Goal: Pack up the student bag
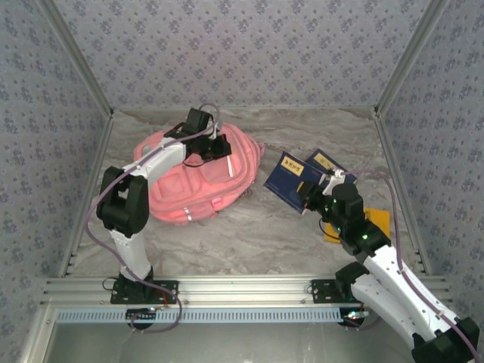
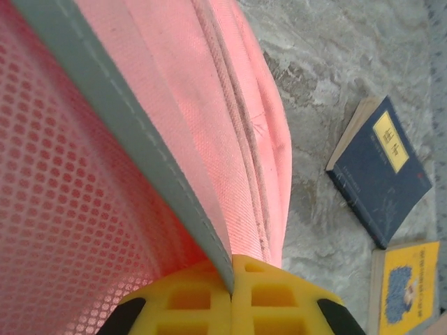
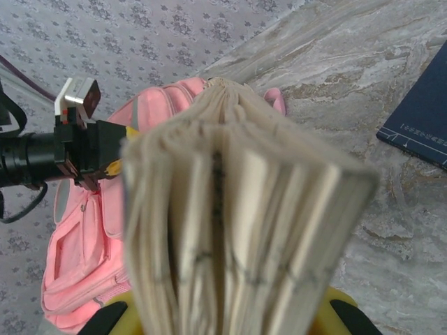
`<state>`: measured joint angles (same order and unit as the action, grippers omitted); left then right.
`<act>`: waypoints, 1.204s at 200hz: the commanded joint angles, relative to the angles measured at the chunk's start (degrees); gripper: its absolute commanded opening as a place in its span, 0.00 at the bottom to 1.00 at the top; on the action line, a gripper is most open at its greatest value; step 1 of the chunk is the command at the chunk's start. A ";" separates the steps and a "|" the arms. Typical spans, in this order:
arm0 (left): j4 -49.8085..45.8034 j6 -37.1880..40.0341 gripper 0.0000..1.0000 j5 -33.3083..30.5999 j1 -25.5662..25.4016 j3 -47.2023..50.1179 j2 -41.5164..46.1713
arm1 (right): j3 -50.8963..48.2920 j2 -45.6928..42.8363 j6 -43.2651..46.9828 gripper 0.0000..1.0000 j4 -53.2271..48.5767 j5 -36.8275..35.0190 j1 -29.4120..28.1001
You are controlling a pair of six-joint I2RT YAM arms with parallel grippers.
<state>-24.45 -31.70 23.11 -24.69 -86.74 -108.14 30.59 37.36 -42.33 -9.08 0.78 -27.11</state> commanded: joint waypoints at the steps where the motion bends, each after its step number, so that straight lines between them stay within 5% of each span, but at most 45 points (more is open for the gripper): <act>1: -9.28 7.78 0.00 -2.33 -2.06 -6.40 -0.53 | 5.04 0.48 2.27 0.00 -3.71 -3.58 0.32; 56: -25.20 17.18 0.00 -1.06 -11.70 -23.25 -6.82 | 10.98 0.23 2.05 0.00 -19.28 -20.39 0.13; 87: -29.68 18.88 0.00 -0.43 -15.23 -27.82 -6.38 | 13.72 -0.36 5.51 0.00 -23.05 -20.42 0.09; 118: -32.58 19.73 0.00 -0.02 -15.15 -27.49 -1.75 | 15.74 -2.00 9.54 0.00 -25.07 -16.72 0.11; 154: -34.02 23.88 0.00 0.33 -14.31 -25.79 6.35 | 18.56 -5.11 9.55 0.00 -29.53 -20.21 0.06; 174: -33.79 25.33 0.00 4.10 -12.38 -26.52 9.09 | 18.53 -6.39 10.01 0.00 -29.90 -15.85 0.21; 206: -32.26 25.84 0.00 18.78 -8.09 -27.40 10.63 | 15.35 -6.61 9.90 0.00 -22.98 -0.92 0.26; 241: -31.39 26.79 0.00 25.81 -6.48 -26.18 10.69 | 9.59 -6.00 7.33 0.00 -15.94 9.88 0.19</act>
<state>-60.27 -7.66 36.10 -31.29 -111.70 -100.09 43.92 31.46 -33.43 -32.75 -1.02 -27.07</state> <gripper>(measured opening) 0.041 0.124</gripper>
